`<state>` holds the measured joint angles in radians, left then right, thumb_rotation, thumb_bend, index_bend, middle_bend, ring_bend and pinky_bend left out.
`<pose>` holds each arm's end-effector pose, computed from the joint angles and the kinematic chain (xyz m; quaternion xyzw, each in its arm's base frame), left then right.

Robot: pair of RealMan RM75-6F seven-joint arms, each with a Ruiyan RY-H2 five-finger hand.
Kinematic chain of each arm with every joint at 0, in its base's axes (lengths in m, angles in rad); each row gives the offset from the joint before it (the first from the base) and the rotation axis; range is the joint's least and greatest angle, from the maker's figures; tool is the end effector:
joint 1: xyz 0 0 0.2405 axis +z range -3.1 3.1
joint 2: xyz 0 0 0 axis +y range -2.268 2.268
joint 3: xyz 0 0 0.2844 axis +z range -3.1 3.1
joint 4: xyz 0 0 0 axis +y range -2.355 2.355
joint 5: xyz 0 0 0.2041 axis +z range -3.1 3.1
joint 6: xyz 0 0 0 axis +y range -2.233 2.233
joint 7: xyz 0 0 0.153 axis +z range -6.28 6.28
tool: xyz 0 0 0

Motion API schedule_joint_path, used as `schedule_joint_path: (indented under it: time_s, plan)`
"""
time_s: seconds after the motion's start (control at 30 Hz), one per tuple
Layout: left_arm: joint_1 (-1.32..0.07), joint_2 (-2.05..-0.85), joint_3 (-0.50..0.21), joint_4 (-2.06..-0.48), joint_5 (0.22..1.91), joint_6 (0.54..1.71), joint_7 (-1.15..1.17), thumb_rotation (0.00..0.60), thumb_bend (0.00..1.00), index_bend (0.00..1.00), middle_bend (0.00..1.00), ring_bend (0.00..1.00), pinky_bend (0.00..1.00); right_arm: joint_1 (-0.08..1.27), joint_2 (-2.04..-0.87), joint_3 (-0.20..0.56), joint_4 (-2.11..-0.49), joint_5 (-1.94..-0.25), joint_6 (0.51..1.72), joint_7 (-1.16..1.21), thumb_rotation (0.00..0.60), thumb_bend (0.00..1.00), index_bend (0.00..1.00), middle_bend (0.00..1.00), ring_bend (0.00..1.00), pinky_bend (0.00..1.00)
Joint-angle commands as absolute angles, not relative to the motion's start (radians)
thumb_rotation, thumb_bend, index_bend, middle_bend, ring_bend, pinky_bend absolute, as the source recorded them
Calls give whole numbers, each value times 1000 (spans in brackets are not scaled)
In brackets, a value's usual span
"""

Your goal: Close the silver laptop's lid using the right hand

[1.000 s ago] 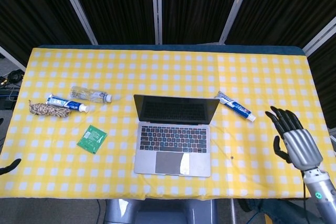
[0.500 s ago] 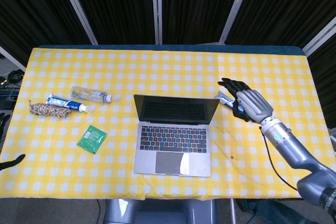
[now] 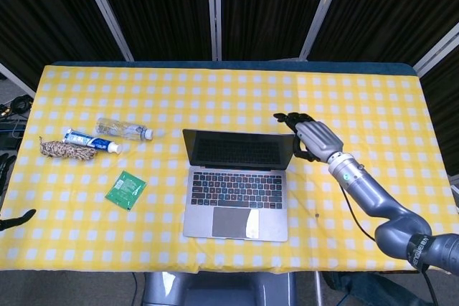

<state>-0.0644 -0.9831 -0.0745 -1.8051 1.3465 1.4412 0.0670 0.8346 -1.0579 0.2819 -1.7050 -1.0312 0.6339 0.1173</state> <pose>-0.3281 0.1858 0.2095 -0.5538 -0.4308 -0.3494 0.6210 -0.1418 -0.4047 0.1233 0.7040 -0.4964 0.3807 0.3362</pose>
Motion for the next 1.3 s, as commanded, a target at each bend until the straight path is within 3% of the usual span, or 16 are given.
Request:
schedule_joint_path:
  time_s: [0.03,0.63,1.3]
  plan:
    - [-65,-984,-75,-1804,1343,1440,67,600,0,0,0,0,0,860,-1071,274,-1702,-996,625,88,600,1000,111,262,176,160]
    - [-68,-984,-71,-1806,1343,1436,73,600,0,0,0,0,0,882,-1019,270,-1802,-958,615,83,600,1000,249,405,307,258]
    - [-69,-989,-65,-1806,1354,1440,80,600,0,0,0,0,0,808,-941,183,-2012,-1285,635,64,600,1000,249,385,307,259]
